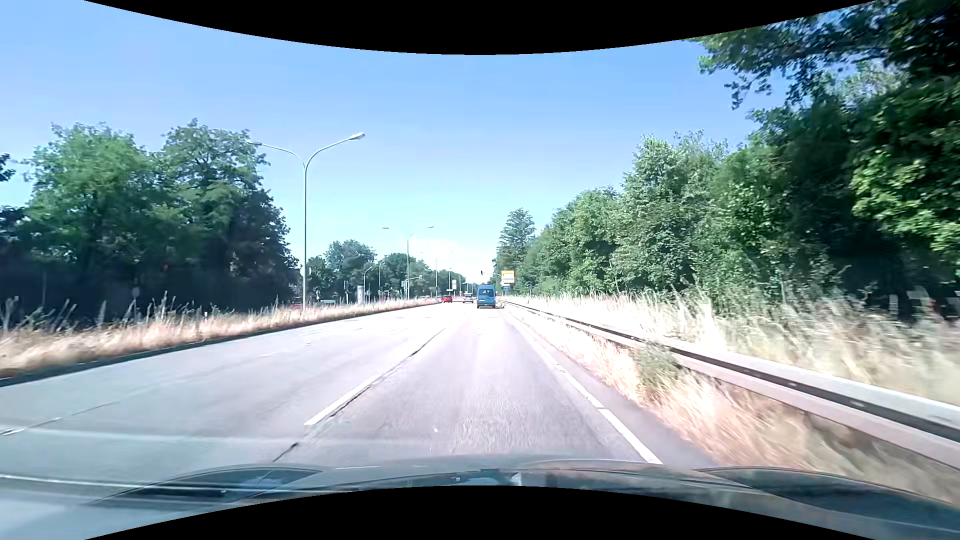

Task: Follow the waypoints while adhering to traffic rules and regulations

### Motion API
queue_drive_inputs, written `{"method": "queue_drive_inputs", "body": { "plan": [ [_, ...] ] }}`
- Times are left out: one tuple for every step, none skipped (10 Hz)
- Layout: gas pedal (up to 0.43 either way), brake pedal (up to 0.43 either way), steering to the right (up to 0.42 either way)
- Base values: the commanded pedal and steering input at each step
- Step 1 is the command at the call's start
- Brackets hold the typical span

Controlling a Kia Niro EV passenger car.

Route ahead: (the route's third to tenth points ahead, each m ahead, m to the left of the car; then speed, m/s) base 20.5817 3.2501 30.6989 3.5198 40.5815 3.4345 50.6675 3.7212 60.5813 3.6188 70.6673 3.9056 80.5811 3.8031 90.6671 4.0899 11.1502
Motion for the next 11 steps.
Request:
{"method": "queue_drive_inputs", "body": {
  "plan": [
    [0.000, 0.195, -0.008],
    [0.000, 0.201, -0.007],
    [0.000, 0.201, -0.008],
    [0.000, 0.201, -0.007],
    [0.000, 0.207, -0.008],
    [0.000, 0.207, -0.008],
    [0.000, 0.207, -0.007],
    [0.000, 0.207, -0.007],
    [0.000, 0.207, -0.006],
    [0.000, 0.207, -0.006],
    [0.000, 0.207, -0.005]
  ]
}}
